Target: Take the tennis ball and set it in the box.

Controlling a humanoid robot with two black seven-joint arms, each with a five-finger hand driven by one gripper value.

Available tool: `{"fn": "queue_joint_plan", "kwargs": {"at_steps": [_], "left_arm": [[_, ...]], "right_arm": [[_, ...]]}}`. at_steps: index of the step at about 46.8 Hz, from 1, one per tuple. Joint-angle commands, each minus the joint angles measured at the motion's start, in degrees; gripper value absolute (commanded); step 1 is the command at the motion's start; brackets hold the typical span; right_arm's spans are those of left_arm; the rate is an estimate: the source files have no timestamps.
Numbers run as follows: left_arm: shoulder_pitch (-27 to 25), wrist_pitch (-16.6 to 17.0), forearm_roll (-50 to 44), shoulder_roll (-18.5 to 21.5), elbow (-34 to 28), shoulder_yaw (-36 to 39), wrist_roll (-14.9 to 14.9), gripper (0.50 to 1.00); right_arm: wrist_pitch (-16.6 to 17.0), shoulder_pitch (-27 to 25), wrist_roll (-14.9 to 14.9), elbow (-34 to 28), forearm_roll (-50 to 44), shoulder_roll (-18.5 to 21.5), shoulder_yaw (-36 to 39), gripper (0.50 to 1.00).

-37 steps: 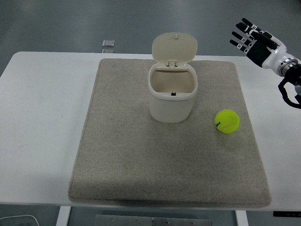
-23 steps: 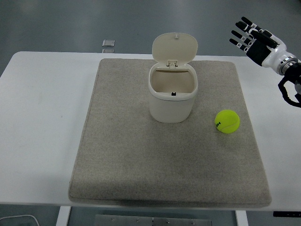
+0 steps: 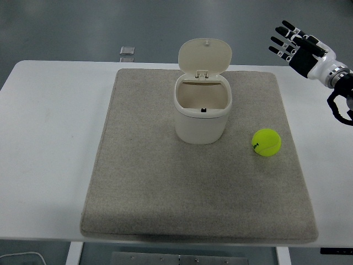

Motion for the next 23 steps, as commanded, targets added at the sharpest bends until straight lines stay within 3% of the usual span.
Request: {"fn": "queue_joint_plan", "kwargs": {"at_steps": [1, 23], "left_arm": [[0.0, 0.0, 0.0, 0.0, 0.0, 0.0, 0.0, 0.992], [0.0, 0.0, 0.0, 0.0, 0.0, 0.0, 0.0, 0.992]], "right_arm": [[0.1, 0.2, 0.0, 0.1, 0.0, -0.1, 0.0, 0.913], [-0.1, -0.1, 0.2, 0.1, -4.9, -0.3, -2.2, 0.911]]}}
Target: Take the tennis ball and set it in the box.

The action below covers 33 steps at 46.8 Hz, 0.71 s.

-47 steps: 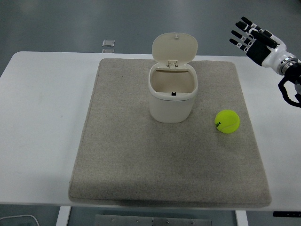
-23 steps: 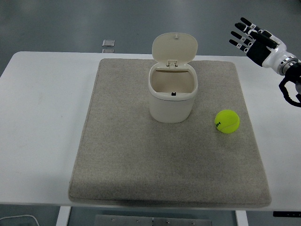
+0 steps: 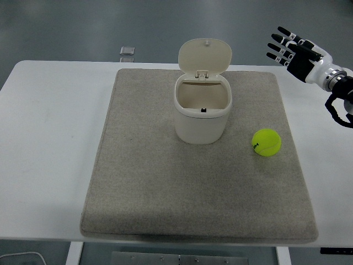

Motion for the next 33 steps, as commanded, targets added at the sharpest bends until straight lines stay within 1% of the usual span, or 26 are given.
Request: {"fn": "queue_joint_plan", "kwargs": {"at_steps": [1, 10, 17, 22, 25, 29, 33], "left_arm": [[0.0, 0.0, 0.0, 0.0, 0.0, 0.0, 0.0, 0.992], [0.0, 0.0, 0.0, 0.0, 0.0, 0.0, 0.0, 0.992], [0.0, -0.1, 0.0, 0.0, 0.0, 0.0, 0.0, 0.992], [0.0, 0.0, 0.0, 0.0, 0.0, 0.0, 0.0, 0.992], [0.0, 0.0, 0.0, 0.0, 0.0, 0.0, 0.0, 0.992], [0.0, 0.0, 0.0, 0.0, 0.0, 0.0, 0.0, 0.992], [0.0, 0.0, 0.0, 0.0, 0.0, 0.0, 0.0, 0.992]], "right_arm": [[0.1, 0.0, 0.1, -0.1, -0.9, -0.2, -0.1, 0.911], [0.3, 0.0, 0.1, 0.1, -4.5, -0.5, -0.2, 0.911], [1.1, -0.4, 0.1, 1.0, -11.0, -2.9, -0.4, 0.909], [3.5, -0.4, 0.5, 1.6, -15.3, -3.5, -0.5, 0.909], [4.9, -0.4, 0.8, 3.0, -18.2, -4.7, -0.4, 0.909], [6.7, -0.5, 1.3, 7.1, -22.7, -7.2, -0.5, 0.909], [9.2, -1.5, 3.0, 11.1, -26.7, -10.0, -0.5, 0.911]]}}
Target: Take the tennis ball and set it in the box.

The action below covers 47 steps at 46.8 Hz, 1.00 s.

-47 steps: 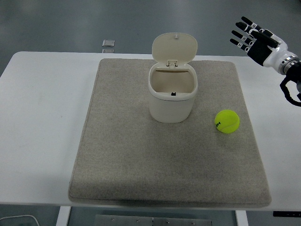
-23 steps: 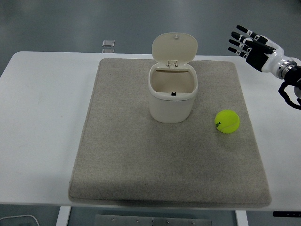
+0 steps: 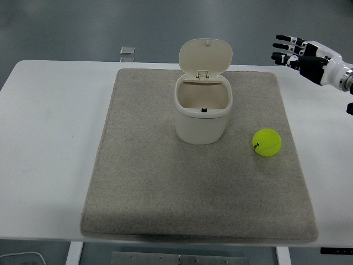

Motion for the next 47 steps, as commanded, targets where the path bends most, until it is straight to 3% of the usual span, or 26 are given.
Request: {"fn": "queue_joint_plan", "kwargs": {"at_steps": [1, 16, 22, 28, 36, 47], "left_arm": [[0.0, 0.0, 0.0, 0.0, 0.0, 0.0, 0.0, 0.992], [0.0, 0.0, 0.0, 0.0, 0.0, 0.0, 0.0, 0.992], [0.0, 0.0, 0.0, 0.0, 0.0, 0.0, 0.0, 0.992], [0.0, 0.0, 0.0, 0.0, 0.0, 0.0, 0.0, 0.992], [0.0, 0.0, 0.0, 0.0, 0.0, 0.0, 0.0, 0.992], [0.0, 0.0, 0.0, 0.0, 0.0, 0.0, 0.0, 0.992]], "right_arm": [[2.5, -1.1, 1.7, 3.7, -4.0, -2.7, 0.0, 0.909], [13.5, -4.1, 9.9, 9.1, -19.8, -9.5, -0.3, 0.911], [13.7, -4.9, 14.1, 9.4, -25.5, -11.2, -0.4, 0.911], [13.7, -6.7, 16.1, 11.7, -30.4, -12.9, -0.5, 0.911], [13.7, -8.8, 21.8, 16.1, -35.7, -14.1, -0.5, 0.911], [13.7, -10.7, 25.3, 17.5, -39.7, -14.0, -0.8, 0.911]]}}
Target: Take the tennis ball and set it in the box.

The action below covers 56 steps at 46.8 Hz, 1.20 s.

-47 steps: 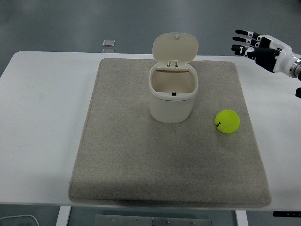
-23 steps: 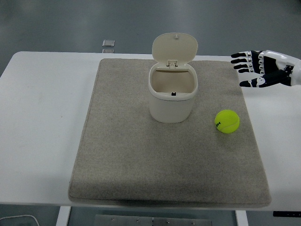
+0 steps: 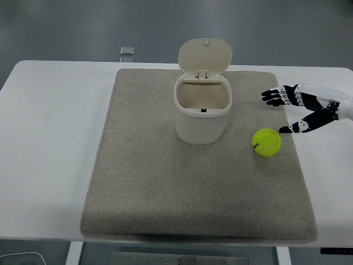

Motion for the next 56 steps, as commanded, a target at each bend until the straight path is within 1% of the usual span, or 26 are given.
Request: {"fn": "queue_joint_plan", "kwargs": {"at_steps": [1, 8, 11, 14, 20, 23, 27, 36, 40, 51, 56], "left_arm": [[0.0, -0.1, 0.0, 0.0, 0.0, 0.0, 0.0, 0.992], [0.0, -0.1, 0.0, 0.0, 0.0, 0.0, 0.0, 0.992], [0.0, 0.0, 0.0, 0.0, 0.0, 0.0, 0.0, 0.992], [0.0, 0.0, 0.0, 0.0, 0.0, 0.0, 0.0, 0.992], [0.0, 0.0, 0.0, 0.0, 0.0, 0.0, 0.0, 0.992], [0.0, 0.0, 0.0, 0.0, 0.0, 0.0, 0.0, 0.992], [0.0, 0.0, 0.0, 0.0, 0.0, 0.0, 0.0, 0.992], [0.0, 0.0, 0.0, 0.0, 0.0, 0.0, 0.0, 0.992], [0.0, 0.0, 0.0, 0.0, 0.0, 0.0, 0.0, 0.992], [0.0, 0.0, 0.0, 0.0, 0.0, 0.0, 0.0, 0.992], [0.0, 0.0, 0.0, 0.0, 0.0, 0.0, 0.0, 0.992]], "right_arm": [[0.0, -0.7, 0.8, 0.2, -0.9, 0.1, -0.1, 0.911], [0.0, -2.8, 1.3, 0.7, -1.0, 0.5, -0.4, 0.911], [0.0, -3.5, 2.5, 0.7, -1.0, 0.8, -0.9, 0.911], [-1.0, -3.9, 3.7, 0.8, -1.0, 0.9, -1.1, 0.911], [-1.8, -4.8, 4.9, 0.8, -1.0, 1.2, -1.5, 0.911], [-2.8, -5.0, 5.6, 0.8, -1.0, 1.4, -1.8, 0.909], [-5.3, -5.7, 5.6, 0.7, -1.2, 1.8, -1.8, 0.909], [-10.6, -6.2, 6.7, 0.7, -5.4, 1.7, -3.2, 0.909], [-12.2, -6.2, 7.0, 0.7, -7.8, 1.7, -3.4, 0.909], [-13.0, -6.2, 8.1, 0.7, -11.9, 1.6, -4.0, 0.913], [-14.4, -6.2, 8.1, 0.7, -12.2, 1.6, -4.0, 0.911]]}}
